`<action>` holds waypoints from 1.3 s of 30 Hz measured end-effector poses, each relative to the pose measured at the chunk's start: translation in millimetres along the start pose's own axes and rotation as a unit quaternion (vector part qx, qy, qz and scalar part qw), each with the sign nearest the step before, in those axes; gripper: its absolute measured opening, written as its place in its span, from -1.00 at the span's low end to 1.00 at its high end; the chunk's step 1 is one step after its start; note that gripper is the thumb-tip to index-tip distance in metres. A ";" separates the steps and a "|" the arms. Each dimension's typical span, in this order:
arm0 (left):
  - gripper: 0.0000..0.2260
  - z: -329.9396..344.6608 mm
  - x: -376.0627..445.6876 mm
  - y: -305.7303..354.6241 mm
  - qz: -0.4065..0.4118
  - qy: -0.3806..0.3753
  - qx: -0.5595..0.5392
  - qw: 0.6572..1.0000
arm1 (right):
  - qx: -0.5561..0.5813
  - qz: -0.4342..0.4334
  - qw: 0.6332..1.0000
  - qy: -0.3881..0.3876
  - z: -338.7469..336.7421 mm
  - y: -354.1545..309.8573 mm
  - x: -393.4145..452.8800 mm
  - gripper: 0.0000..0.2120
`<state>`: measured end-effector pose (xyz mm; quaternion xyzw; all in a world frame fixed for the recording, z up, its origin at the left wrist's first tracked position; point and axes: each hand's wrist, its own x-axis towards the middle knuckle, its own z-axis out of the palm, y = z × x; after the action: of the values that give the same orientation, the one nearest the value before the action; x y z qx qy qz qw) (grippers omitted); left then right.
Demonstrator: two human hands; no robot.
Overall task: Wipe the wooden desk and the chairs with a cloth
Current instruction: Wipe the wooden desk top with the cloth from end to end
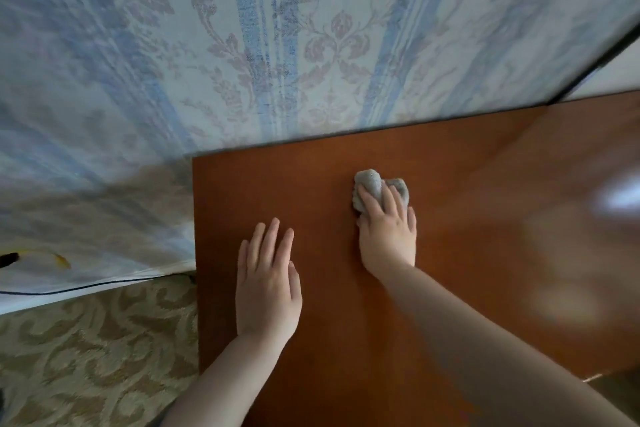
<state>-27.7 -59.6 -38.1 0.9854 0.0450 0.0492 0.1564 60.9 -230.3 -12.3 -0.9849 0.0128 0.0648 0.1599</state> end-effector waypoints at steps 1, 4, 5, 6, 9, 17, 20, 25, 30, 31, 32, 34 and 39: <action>-0.57 3.5 -4.0 11.1 -0.001 -0.008 -0.003 1.000 | 0.013 0.000 1.000 0.007 7.4 -11.9 -19.9 -0.53; -0.53 11.4 -15.7 41.1 -0.016 -0.034 -0.021 0.999 | -0.021 -0.155 0.987 -0.023 14.7 2.1 -81.5 -0.52; -0.51 12.7 -18.2 46.5 -0.021 -0.038 -0.023 0.999 | -0.049 -0.209 0.976 -0.043 8.0 21.2 -90.4 -0.50; -0.50 13.6 -20.9 49.8 -0.019 -0.044 -0.018 0.999 | -0.083 -0.251 0.963 -0.058 -0.1 42.7 -90.8 -0.50; -0.55 15.0 -26.1 54.9 0.001 -0.059 0.004 0.998 | -0.127 -0.208 0.969 -0.046 -17.0 84.5 -68.5 -0.51; -0.52 27.8 -57.3 110.4 -0.042 -0.032 -0.018 0.998 | -0.014 -0.133 0.991 -0.010 0.5 55.7 -121.5 -0.52; -0.52 30.7 -75.0 124.1 -0.028 -0.048 -0.019 0.998 | -0.103 -0.278 0.951 -0.083 -25.4 131.7 -135.8 -0.46; -0.52 32.2 -68.5 129.1 -0.023 -0.054 0.037 0.998 | -0.091 -0.151 0.983 -0.056 -46.0 161.0 -79.0 -0.53; -0.56 32.8 -68.8 130.5 -0.037 -0.053 0.039 0.997 | 0.033 -0.090 0.995 -0.005 -20.0 105.6 -115.0 -0.56; -0.58 32.5 -68.4 131.2 -0.038 -0.046 0.029 0.998 | 0.017 -0.144 0.989 -0.020 -18.7 109.5 -133.6 -0.57; -0.59 32.4 -68.0 131.8 -0.039 -0.041 0.018 0.998 | -0.005 -0.199 0.979 -0.040 -21.2 120.1 -148.3 -0.58; -0.61 32.6 -70.0 131.2 -0.039 -0.038 0.004 0.999 | -0.062 -0.291 0.951 -0.080 -32.3 153.7 -153.8 -0.58; -0.63 37.5 -96.6 140.4 -0.051 -0.013 0.003 0.999 | -0.064 -0.197 0.977 -0.041 -50.3 211.3 -112.7 -0.66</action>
<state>-108.9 -214.0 -37.7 0.9830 0.0929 0.0286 0.1558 -54.3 -446.2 -16.4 -0.9727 -0.1926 0.0732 0.1064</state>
